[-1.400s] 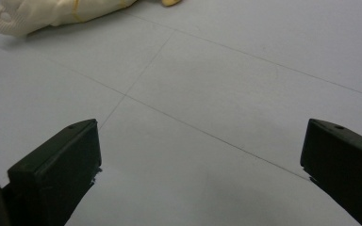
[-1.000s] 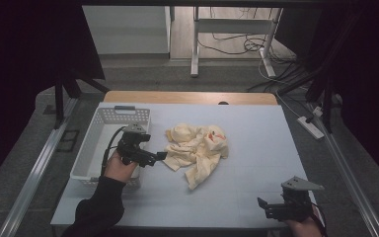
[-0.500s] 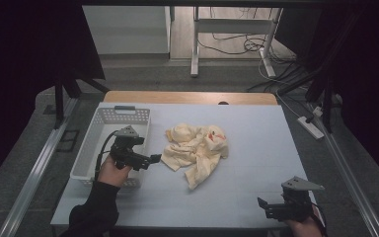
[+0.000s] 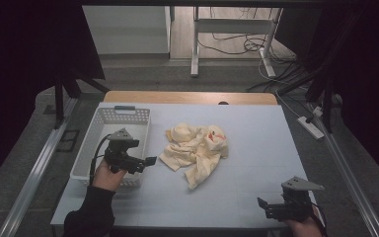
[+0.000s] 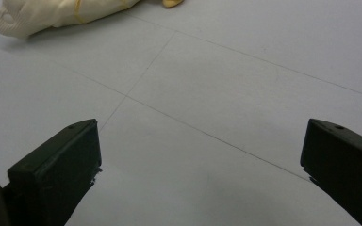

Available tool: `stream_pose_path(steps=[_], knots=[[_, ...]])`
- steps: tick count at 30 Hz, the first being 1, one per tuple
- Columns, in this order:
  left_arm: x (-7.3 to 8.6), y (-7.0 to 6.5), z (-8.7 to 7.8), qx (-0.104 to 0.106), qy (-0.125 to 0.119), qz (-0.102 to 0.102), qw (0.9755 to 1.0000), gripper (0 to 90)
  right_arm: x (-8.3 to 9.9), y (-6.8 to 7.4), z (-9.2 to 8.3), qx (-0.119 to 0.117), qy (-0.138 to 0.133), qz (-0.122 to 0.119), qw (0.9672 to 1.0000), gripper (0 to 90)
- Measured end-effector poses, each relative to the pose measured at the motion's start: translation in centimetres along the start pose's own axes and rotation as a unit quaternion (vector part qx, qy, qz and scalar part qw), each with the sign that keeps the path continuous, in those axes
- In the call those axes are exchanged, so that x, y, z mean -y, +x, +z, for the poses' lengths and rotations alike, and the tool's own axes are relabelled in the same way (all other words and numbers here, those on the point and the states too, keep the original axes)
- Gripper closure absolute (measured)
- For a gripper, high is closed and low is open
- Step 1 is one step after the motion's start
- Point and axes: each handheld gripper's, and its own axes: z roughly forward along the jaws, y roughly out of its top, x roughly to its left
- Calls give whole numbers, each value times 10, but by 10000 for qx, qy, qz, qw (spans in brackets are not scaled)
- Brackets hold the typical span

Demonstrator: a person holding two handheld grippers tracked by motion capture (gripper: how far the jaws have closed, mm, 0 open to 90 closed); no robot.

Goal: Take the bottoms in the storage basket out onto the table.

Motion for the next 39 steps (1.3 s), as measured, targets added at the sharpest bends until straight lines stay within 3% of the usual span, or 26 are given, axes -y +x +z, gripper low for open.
stream_pose_path(steps=[39], knots=[[36, -1, -29, -205, -87, -328, 9992, 0, 0, 0, 0, -6, 6, -2, 10000, 0]])
